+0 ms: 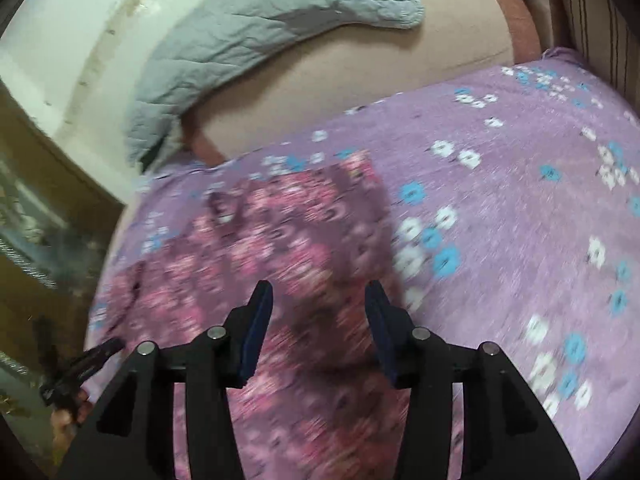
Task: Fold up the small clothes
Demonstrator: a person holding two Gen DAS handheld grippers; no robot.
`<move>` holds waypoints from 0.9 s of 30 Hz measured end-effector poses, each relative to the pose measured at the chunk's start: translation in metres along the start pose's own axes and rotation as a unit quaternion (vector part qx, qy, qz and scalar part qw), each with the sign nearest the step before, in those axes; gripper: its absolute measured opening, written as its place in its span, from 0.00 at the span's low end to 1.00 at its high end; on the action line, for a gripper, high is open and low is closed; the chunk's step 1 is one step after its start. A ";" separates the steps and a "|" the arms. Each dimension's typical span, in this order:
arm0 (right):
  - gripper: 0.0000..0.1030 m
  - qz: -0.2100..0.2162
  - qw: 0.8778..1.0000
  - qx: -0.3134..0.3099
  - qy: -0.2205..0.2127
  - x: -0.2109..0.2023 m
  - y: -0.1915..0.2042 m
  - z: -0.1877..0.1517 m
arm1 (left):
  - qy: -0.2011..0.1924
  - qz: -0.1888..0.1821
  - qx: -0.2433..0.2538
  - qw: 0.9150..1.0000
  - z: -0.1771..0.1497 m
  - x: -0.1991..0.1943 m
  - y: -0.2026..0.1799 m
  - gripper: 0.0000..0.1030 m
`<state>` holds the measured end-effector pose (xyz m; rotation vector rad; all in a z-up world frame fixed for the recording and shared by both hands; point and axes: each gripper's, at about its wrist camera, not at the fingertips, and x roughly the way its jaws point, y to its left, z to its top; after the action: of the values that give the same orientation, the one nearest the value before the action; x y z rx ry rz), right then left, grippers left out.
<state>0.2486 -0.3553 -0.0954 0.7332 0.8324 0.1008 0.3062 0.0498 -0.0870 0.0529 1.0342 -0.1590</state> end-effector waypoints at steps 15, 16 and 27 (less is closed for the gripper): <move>0.48 0.073 0.997 -0.006 0.035 0.008 0.039 -0.057 | -0.001 0.045 0.067 0.997 0.049 0.074 0.044 0.74; 0.48 0.072 0.997 -0.007 0.036 0.010 0.039 -0.058 | 0.005 0.052 0.066 0.996 0.049 0.083 0.048 0.74; 0.48 0.068 0.997 -0.026 0.032 0.022 0.040 -0.062 | -0.027 0.030 -0.004 0.999 0.064 0.072 0.070 0.10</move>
<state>0.2280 -0.2830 -0.1114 0.7407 0.8377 0.2692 0.4078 0.1039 -0.1181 0.0727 0.9781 -0.1006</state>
